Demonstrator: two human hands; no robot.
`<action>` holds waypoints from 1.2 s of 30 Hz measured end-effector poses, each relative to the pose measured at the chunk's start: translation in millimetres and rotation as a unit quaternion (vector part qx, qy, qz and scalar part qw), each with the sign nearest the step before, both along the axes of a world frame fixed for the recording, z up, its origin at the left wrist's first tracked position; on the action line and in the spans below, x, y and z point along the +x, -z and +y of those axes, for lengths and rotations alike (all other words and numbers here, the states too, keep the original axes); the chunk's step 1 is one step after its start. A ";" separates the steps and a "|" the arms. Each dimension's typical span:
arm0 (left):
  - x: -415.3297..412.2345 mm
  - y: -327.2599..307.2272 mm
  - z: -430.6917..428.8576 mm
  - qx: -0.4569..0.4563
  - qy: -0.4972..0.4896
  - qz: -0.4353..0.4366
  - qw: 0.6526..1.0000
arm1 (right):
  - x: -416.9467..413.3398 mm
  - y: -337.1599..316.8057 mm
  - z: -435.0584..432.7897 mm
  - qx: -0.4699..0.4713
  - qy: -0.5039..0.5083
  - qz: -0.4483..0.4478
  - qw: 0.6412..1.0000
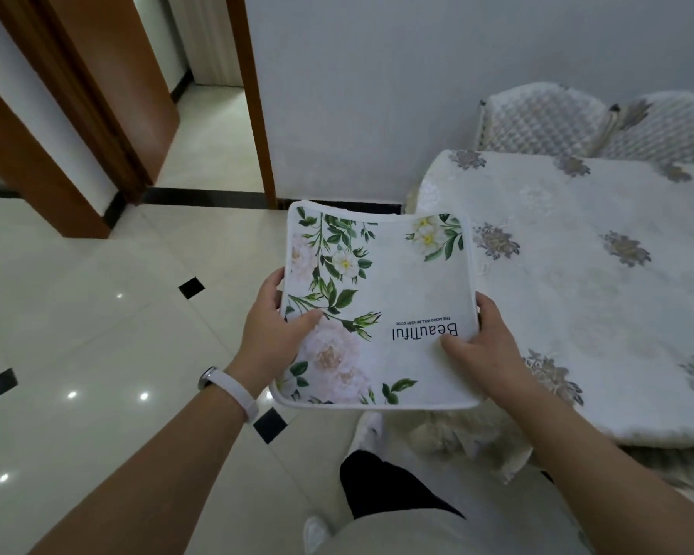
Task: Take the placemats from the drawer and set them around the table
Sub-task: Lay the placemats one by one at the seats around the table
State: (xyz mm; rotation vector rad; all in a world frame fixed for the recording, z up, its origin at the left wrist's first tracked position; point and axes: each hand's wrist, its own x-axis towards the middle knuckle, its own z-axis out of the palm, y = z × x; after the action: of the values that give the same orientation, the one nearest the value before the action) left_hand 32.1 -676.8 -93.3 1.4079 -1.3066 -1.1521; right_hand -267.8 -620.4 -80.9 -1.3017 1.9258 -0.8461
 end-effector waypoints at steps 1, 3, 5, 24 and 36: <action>-3.7 1.5 -12.9 0.003 0.005 -0.004 1.000 | -3.3 4.0 -8.8 0.001 0.007 -0.003 1.000; -12.6 4.3 -40.8 0.012 0.019 -0.004 1.000 | -10.9 11.8 -29.5 0.000 0.022 -0.013 1.000; -23.8 5.8 -70.2 0.022 0.031 -0.006 0.999 | -19.7 18.4 -52.9 0.002 0.034 -0.028 0.999; -236.6 -18.6 -312.8 -0.013 0.246 -0.083 0.966 | -171.6 15.7 -174.5 -0.016 0.245 -0.062 0.967; -368.4 26.0 -409.3 -0.008 0.454 -0.078 0.887 | -197.6 40.6 -190.1 0.021 0.443 -0.063 0.894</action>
State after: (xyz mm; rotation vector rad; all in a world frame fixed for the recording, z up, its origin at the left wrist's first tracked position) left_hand -336.3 -1086.1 -119.2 0.8556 -2.1966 -1.6206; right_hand -465.4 -810.6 -121.5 -0.2536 2.4061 -1.2538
